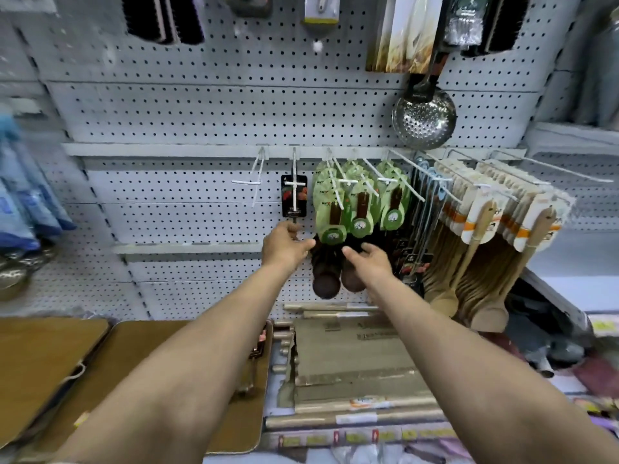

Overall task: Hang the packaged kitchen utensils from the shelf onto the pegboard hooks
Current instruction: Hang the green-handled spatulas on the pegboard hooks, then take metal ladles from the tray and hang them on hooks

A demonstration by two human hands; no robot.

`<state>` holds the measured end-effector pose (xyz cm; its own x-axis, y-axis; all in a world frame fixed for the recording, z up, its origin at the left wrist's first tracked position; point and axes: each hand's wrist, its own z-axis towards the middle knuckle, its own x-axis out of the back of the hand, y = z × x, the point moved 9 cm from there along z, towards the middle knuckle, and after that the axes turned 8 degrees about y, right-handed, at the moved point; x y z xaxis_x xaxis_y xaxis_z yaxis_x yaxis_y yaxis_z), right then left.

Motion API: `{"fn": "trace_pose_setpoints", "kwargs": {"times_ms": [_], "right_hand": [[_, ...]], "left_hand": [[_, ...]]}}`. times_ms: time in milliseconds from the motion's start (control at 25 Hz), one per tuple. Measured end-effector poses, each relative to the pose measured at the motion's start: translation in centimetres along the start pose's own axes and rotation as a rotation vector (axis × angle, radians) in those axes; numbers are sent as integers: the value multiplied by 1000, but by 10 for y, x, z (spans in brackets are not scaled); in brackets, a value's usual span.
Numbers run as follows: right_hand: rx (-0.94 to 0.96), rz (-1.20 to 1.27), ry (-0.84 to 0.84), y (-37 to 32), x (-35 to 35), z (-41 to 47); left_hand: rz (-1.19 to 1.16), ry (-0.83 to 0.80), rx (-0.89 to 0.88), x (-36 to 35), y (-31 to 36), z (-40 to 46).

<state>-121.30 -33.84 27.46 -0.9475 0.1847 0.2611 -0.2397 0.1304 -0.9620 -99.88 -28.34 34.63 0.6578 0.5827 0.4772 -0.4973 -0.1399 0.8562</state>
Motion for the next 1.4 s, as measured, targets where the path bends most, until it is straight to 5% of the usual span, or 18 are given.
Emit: {"fn": "trace_pose_setpoints", "kwargs": {"times_ms": [320, 520, 680, 1080, 1400], "right_hand": [[490, -559, 165, -156, 19, -127], [770, -941, 184, -232, -33, -224], [940, -1024, 152, -259, -88, -275], [947, -991, 5, -248, -209, -282], [748, -942, -229, -140, -296, -176]], "left_hand": [[226, 5, -375, 148, 21, -13], [465, 36, -613, 243, 36, -17], [531, 87, -723, 302, 29, -20], [593, 64, -611, 352, -52, 18], [663, -69, -433, 270, -152, 98]]}}
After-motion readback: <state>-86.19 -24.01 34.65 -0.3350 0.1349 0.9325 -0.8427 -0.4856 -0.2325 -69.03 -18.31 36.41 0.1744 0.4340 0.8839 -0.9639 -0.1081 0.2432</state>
